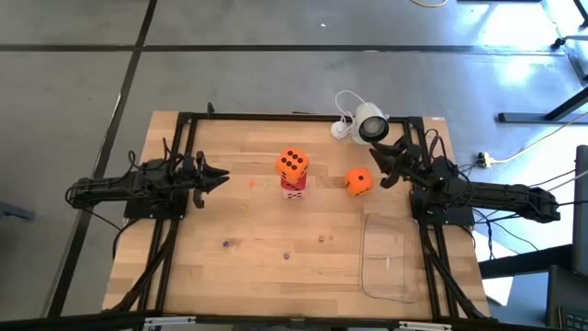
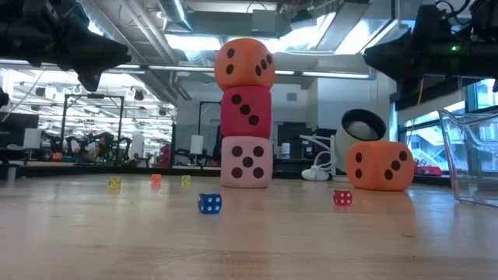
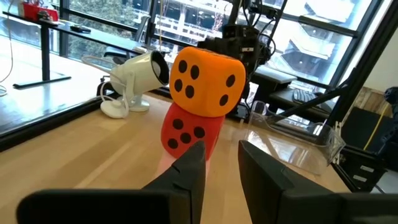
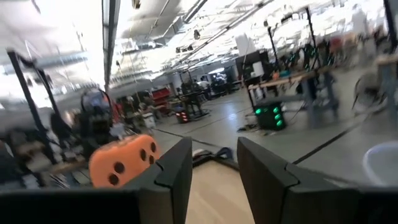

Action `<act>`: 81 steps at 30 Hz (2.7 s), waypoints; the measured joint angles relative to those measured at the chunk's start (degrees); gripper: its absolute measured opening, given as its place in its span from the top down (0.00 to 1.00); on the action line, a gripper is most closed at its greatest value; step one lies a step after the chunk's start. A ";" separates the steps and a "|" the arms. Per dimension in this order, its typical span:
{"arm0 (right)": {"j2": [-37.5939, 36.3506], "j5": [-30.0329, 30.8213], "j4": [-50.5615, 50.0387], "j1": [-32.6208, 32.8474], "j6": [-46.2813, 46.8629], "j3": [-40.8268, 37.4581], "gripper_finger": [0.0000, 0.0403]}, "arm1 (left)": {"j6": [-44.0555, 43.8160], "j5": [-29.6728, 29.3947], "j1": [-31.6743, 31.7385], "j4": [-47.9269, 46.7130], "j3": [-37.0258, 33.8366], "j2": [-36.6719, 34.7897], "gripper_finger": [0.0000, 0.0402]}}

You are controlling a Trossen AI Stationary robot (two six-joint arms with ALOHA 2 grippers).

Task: Pick & Place Dice
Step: Put the left large orange die into the transparent container

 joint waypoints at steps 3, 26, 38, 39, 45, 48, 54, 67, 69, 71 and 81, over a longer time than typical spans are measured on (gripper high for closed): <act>0.01 0.00 0.01 0.00 5.47 -0.01 0.68 | -1.58 -0.01 -0.01 0.31 0.00 -0.02 0.78; 0.32 -2.03 0.37 0.06 12.17 1.32 0.68 | -0.06 -4.93 0.01 5.17 0.00 0.03 0.76; 12.68 -12.20 -0.98 0.06 -1.27 13.19 0.68 | 1.27 -6.47 -0.02 9.89 0.27 3.94 0.78; 14.35 -12.18 -1.36 0.07 -3.14 14.15 0.68 | 0.94 -6.94 -0.01 10.15 0.28 4.87 0.78; 24.48 -12.11 -1.99 0.06 -8.81 19.68 0.68 | 3.13 -9.99 0.87 17.21 0.28 12.27 0.74; 29.27 -12.05 -2.64 0.06 -10.10 22.70 0.68 | 5.32 -10.89 2.82 22.78 0.31 15.54 0.70; 37.90 -13.44 -7.33 0.10 -13.07 29.16 0.68 | 5.76 -7.74 8.61 22.76 4.70 21.81 0.68; 44.78 -20.88 -9.95 -1.34 -8.26 34.29 0.63 | 4.22 16.90 20.31 22.73 16.72 41.72 0.65; 44.74 -22.25 -10.20 -1.75 -7.03 34.29 0.60 | 4.24 19.50 21.69 22.85 17.40 44.37 0.62; 44.72 -22.69 -11.18 -1.89 -6.90 34.29 0.57 | 4.24 22.10 22.77 22.85 17.76 47.01 0.59; 44.72 -24.70 -14.34 -1.58 -6.41 34.27 0.48 | 4.15 25.63 23.65 25.65 17.94 53.74 0.49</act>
